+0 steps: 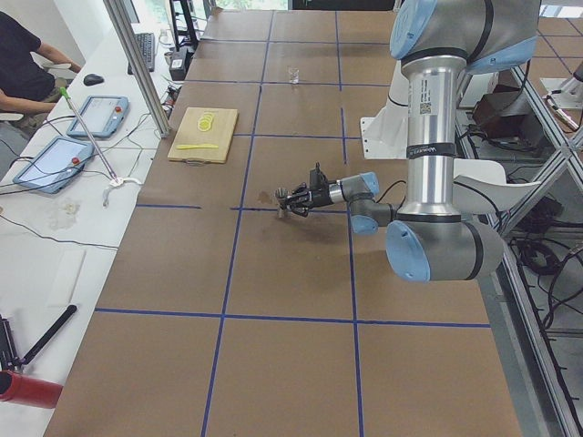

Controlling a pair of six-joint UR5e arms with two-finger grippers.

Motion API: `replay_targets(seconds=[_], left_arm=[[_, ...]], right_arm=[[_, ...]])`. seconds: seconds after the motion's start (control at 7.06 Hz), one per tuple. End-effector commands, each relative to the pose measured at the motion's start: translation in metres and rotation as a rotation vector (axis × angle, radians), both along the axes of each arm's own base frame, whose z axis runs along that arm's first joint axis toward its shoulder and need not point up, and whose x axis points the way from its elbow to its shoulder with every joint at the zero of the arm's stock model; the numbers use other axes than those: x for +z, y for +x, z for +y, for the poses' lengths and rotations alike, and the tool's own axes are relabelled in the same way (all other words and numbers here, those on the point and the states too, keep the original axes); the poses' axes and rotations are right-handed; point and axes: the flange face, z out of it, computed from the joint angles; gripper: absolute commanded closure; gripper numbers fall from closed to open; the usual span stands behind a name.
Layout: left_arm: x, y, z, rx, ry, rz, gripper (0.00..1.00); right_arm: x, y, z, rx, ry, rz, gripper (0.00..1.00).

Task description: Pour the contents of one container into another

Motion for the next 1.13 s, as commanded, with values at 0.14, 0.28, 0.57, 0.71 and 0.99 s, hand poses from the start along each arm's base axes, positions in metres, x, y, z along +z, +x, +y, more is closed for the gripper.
replay_targets(seconds=[0.14, 0.28, 0.57, 0.71, 0.99], left_arm=[[0.0, -0.005, -0.001, -0.041, 0.026, 0.018, 1.0], [0.001, -0.006, -0.002, -0.045, 0.03, 0.01, 1.0], [-0.001, -0.009, -0.001, -0.041, 0.033, 0.0, 1.0], [-0.016, -0.013, -0.001, -0.027, 0.058, -0.016, 1.0], [-0.028, -0.021, 0.001, 0.006, 0.125, -0.05, 1.0]], right_arm=[[0.0, 0.0, 0.0, 0.0, -0.001, 0.0, 0.0], [0.0, 0.0, 0.0, 0.0, -0.001, 0.0, 0.0], [0.0, 0.0, -0.001, 0.0, 0.001, 0.0, 0.0], [0.0, 0.0, -0.001, 0.0, 0.001, 0.0, 0.0], [0.0, 0.0, -0.001, 0.001, 0.0, 0.0, 0.0]])
